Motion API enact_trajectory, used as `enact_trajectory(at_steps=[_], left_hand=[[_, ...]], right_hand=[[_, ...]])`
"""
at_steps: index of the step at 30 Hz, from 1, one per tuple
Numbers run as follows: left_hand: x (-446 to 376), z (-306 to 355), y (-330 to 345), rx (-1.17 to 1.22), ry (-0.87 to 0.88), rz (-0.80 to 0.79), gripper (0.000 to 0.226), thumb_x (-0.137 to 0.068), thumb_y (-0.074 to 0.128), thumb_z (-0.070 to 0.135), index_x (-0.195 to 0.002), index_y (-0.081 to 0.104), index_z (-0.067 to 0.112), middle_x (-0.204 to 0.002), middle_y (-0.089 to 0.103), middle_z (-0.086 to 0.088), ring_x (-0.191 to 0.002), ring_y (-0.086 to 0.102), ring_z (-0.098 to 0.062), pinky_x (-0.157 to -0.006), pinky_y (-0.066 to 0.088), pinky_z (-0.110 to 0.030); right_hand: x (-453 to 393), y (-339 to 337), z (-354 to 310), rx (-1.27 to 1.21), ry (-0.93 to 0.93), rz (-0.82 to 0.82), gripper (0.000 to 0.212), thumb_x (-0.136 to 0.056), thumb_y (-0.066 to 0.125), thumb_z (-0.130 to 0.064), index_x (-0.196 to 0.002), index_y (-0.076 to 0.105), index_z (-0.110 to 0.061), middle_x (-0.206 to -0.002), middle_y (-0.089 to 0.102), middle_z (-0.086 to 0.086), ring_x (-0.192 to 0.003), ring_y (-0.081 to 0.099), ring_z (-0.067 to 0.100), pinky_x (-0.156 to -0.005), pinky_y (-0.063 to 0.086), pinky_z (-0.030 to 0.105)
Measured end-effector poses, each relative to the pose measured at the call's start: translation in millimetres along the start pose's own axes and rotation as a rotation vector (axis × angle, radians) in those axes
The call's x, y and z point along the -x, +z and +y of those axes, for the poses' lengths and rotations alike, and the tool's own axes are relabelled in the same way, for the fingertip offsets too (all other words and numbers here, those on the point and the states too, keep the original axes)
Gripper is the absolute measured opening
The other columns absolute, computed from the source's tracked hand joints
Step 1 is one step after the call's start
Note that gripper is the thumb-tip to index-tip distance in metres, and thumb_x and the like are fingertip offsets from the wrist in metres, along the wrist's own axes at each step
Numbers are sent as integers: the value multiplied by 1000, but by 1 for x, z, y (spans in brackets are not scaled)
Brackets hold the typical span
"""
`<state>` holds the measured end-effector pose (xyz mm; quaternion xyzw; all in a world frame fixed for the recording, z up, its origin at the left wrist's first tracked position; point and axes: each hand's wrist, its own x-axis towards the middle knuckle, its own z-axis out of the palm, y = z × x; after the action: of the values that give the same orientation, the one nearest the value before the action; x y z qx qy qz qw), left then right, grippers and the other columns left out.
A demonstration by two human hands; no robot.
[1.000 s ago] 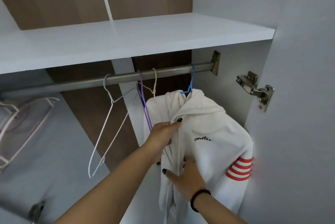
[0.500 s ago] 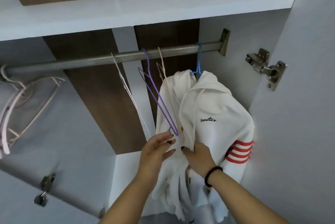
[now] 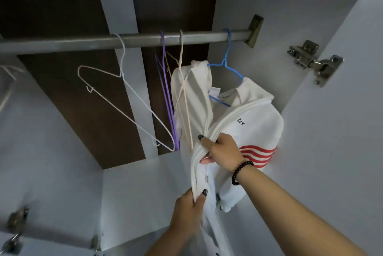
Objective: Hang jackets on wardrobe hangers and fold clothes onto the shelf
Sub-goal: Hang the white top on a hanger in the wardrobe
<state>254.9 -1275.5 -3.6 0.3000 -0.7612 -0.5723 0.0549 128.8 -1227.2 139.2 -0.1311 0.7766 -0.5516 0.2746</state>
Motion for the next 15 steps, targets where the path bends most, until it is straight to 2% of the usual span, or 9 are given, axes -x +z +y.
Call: enact_trajectory(at_steps=[1,3,6,8,9,10,12,13,15], left_hand=[[0,0,-6,39,-14,-32,34,-87,57,44,-76,60,12,-57,53,6,-54,45,-9,-60,39,-29],[-2,2,-20,136,-51,-83,38,-83,56,48,-87,67,12,-64,63,7,-59,55,-10,-65,46,-31],[-5,13,-39,253,-105,-159,20,-94,60,34,-99,70,18,-89,75,1,-84,71,-17,-78,57,-37],[-2,26,-50,312,-116,-189,16,-96,58,26,-101,71,18,-91,76,-3,-83,72,-17,-64,56,-31],[-1,32,-55,341,-131,-194,16,-96,58,25,-100,71,17,-91,76,-5,-81,72,-17,-59,53,-27],[-1,38,-59,366,-152,-196,16,-95,58,24,-101,70,15,-92,75,-7,-81,72,-18,-58,53,-27],[0,48,-66,417,-191,-210,18,-94,60,25,-102,69,12,-95,75,-9,-87,72,-23,-69,59,-37],[0,51,-69,443,-210,-212,17,-94,60,25,-101,69,11,-96,75,-9,-89,71,-24,-77,59,-42],[2,56,-75,495,-233,-211,14,-94,61,21,-99,68,11,-97,74,-9,-89,70,-24,-81,56,-42]], right_hand=[[2,1,3,-88,19,18,24,-94,58,-18,-96,61,5,-80,68,13,-63,70,22,-63,60,33],[12,4,16,-186,29,59,16,-95,57,-15,-107,58,-6,-96,68,10,-78,71,20,-65,59,27],[41,14,54,-14,-42,189,28,-89,65,-20,-115,58,-25,-116,63,-5,-100,63,5,-78,52,17],[71,27,77,74,-59,259,42,-82,72,-27,-119,53,-29,-122,54,-15,-106,54,-3,-83,49,13],[85,34,89,77,-50,265,54,-78,76,-32,-124,48,-30,-124,49,-19,-109,51,-4,-87,49,18],[98,41,100,90,-23,253,68,-71,79,-41,-128,43,-32,-125,45,-21,-111,49,-2,-92,49,25],[121,55,112,131,38,176,88,-57,78,-51,-133,35,-35,-128,41,-24,-113,48,-1,-94,48,29],[130,60,117,145,51,135,86,-56,78,-47,-131,37,-37,-125,45,-26,-110,52,-2,-91,50,26],[141,69,124,244,25,97,51,-66,78,-32,-109,52,-41,-99,61,-29,-89,60,-7,-75,51,16]])
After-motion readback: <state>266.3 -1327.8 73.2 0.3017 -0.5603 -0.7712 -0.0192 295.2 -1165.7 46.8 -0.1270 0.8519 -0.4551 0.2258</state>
